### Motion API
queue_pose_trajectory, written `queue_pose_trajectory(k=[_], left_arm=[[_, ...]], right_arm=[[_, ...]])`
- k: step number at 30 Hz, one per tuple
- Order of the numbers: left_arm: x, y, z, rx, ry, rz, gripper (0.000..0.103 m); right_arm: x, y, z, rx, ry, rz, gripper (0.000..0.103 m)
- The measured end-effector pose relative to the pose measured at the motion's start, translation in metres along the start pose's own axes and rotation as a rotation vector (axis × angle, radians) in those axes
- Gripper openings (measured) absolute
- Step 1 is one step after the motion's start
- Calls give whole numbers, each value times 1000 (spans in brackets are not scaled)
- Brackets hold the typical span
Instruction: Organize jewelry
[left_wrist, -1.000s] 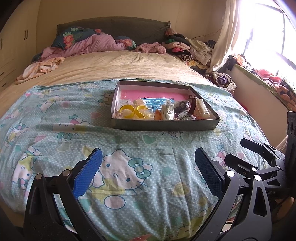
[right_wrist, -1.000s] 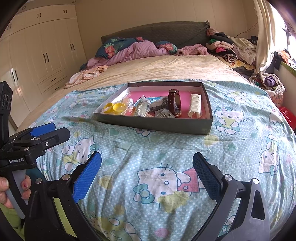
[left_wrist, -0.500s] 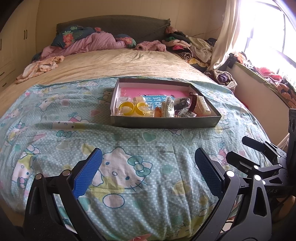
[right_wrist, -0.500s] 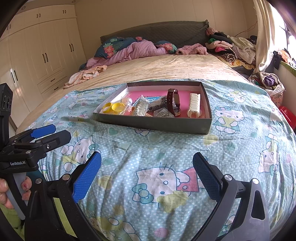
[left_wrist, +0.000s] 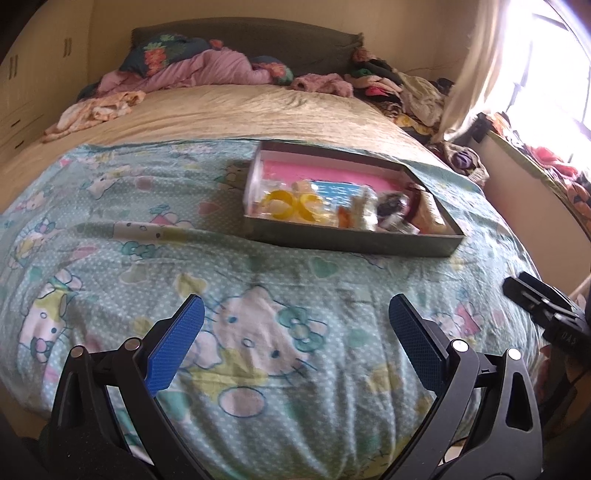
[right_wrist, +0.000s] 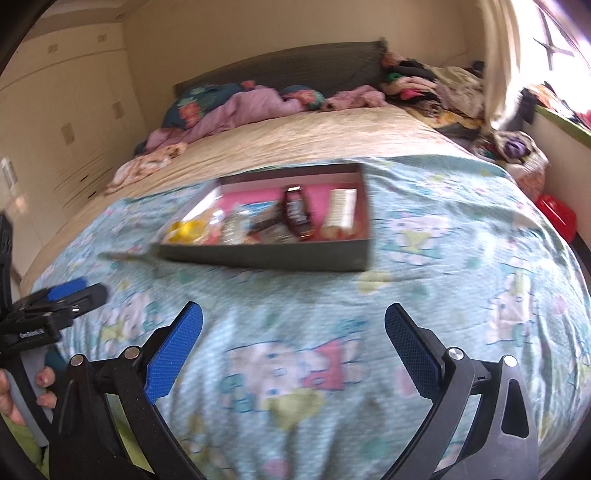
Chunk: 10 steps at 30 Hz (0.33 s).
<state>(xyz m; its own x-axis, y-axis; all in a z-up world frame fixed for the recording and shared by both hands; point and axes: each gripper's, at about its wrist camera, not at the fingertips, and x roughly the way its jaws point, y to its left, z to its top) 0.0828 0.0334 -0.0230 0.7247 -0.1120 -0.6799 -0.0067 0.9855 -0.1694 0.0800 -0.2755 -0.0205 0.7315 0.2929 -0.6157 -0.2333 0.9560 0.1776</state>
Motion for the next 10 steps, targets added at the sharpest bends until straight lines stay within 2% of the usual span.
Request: queue_pose_trajectory(k=[2,6,8,10], left_arm=[[2,17,8,-30,-7,41,93],[16,79,39,-104,-10,199,93],[28,126,56,-182,-1,267,93],[41,174,71,-224,-7,374,93]], right_arm=[[2,-21,6,31,-15,-43,98],[18,-96,26,129,-6,-185,98],[28,-135,36,137,-5,-299,98],[46,-178,47,135,44,-410,98]])
